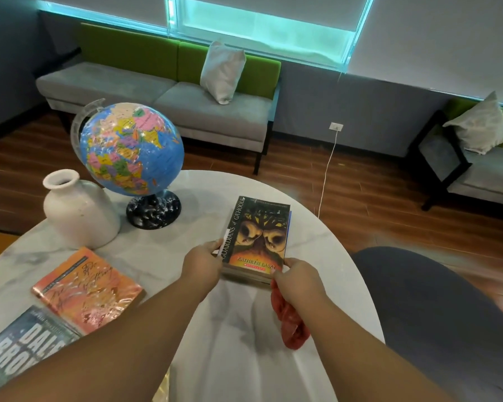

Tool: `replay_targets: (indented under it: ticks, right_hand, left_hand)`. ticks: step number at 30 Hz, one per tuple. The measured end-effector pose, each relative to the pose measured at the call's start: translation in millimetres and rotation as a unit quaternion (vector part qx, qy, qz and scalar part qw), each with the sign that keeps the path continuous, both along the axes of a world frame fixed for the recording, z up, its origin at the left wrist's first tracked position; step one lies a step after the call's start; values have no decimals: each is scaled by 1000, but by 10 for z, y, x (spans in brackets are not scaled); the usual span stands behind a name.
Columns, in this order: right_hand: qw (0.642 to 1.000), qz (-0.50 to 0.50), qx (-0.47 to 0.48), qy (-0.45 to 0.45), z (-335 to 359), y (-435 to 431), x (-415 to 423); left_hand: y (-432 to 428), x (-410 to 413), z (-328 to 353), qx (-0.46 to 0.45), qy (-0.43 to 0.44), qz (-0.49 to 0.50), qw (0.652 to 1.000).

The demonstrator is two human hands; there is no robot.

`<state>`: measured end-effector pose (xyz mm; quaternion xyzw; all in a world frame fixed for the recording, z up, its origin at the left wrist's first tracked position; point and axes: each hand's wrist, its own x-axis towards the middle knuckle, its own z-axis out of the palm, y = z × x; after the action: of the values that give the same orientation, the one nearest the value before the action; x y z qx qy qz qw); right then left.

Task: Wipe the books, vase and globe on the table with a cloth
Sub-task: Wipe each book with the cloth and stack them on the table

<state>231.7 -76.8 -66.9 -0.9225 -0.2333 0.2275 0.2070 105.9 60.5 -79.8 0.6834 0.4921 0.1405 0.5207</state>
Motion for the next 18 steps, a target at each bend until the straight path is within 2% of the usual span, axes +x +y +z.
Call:
replay_targets:
  ticks: [7,9,10,12,14,16,18]
  right_hand:
    - [1000,-10,-1,28,130,-57,-29]
    - [999,-28,22,37,196,-163,-109]
    - [996,-39,51,64,218,-231,-164]
    - [973,-54,117,192,295,-387,-341]
    - [938,-39,119,324,331,-508,-548]
    - [928,14,66,367,315,-580,-788]
    - [931,75,10,357,272,-611,-1036]
  left_hand:
    - [2,-112,183,-39,11,-50,998]
    - [-73,-304,273,-16,-1,-48,999]
    - [-120,-439,315,10,-8,-47,999]
    - [-244,-791,389,57,-17,-52,997]
    - [-359,-1193,439,88,1,-70,994]
    - [-456,-1621,438,98,36,-77,991]
    - [-517,-2027,393,103,90,-63,989]
